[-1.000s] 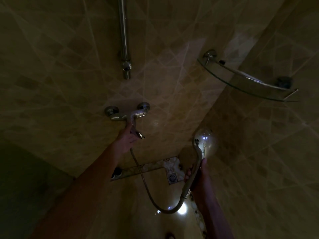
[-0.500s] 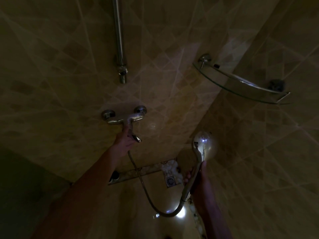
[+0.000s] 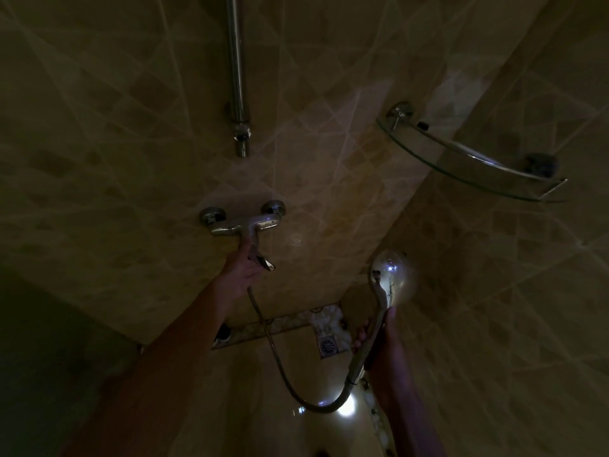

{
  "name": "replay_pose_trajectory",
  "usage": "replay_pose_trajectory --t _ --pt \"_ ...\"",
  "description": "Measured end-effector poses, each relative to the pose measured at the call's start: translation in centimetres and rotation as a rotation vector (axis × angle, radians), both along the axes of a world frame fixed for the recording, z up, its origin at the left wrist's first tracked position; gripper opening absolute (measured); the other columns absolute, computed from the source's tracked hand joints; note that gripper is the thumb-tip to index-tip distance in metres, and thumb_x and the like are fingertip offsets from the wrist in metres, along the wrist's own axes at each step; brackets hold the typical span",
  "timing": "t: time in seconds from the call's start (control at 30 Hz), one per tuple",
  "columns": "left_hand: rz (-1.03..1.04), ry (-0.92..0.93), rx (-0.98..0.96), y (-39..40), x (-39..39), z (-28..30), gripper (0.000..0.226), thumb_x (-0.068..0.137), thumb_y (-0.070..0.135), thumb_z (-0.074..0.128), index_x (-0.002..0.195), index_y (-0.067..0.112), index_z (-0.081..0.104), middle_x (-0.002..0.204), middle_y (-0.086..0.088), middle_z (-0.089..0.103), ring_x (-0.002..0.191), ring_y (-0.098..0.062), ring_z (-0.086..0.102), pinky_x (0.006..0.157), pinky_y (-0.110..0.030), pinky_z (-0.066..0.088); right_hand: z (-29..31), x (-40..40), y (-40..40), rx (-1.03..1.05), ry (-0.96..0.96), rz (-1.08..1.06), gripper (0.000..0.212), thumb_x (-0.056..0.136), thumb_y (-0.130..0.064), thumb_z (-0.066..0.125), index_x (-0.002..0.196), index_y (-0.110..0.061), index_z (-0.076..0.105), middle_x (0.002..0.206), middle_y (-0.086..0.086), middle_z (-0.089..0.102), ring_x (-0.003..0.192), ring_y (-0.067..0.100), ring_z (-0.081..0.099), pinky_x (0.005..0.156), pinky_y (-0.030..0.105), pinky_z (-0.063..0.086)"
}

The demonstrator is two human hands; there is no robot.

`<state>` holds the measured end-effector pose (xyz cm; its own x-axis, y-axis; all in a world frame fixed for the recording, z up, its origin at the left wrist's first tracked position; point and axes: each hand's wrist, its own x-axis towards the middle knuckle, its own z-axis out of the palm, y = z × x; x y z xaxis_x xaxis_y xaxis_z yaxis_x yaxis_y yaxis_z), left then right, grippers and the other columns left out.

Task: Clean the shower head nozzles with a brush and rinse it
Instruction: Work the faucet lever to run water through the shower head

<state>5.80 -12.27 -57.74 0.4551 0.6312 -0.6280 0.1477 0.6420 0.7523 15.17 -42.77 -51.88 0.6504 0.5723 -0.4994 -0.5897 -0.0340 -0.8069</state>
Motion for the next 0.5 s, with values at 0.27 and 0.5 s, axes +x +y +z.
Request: replay_pose_trajectory --t 0.27,0.5 --pt "0.019 0.001 0.005 -0.38 0.06 0.41 0.063 0.076 0.072 0.053 0.076 0.010 0.059 0.079 -0.013 0.060 0.075 -0.023 0.060 0.068 -0.030 0.044 0.48 0.32 -0.02 -0.004 0.010 -0.006 0.057 0.080 -0.077 0.045 0.078 -0.023 0.065 0.065 -0.001 0.047 0.059 0.013 0.047 0.063 0.030 0.037" --pt "0.016 0.014 0.012 -0.40 0.11 0.89 0.062 0.078 0.074 0.049 0.080 0.012 0.057 0.090 -0.015 0.063 0.084 -0.024 0.062 0.068 -0.030 0.047 0.20 0.65 -0.50 -0.036 0.012 0.004 0.062 0.078 -0.080 0.044 0.082 -0.021 0.063 0.067 -0.001 0.049 0.060 0.013 0.049 0.062 0.029 0.039"
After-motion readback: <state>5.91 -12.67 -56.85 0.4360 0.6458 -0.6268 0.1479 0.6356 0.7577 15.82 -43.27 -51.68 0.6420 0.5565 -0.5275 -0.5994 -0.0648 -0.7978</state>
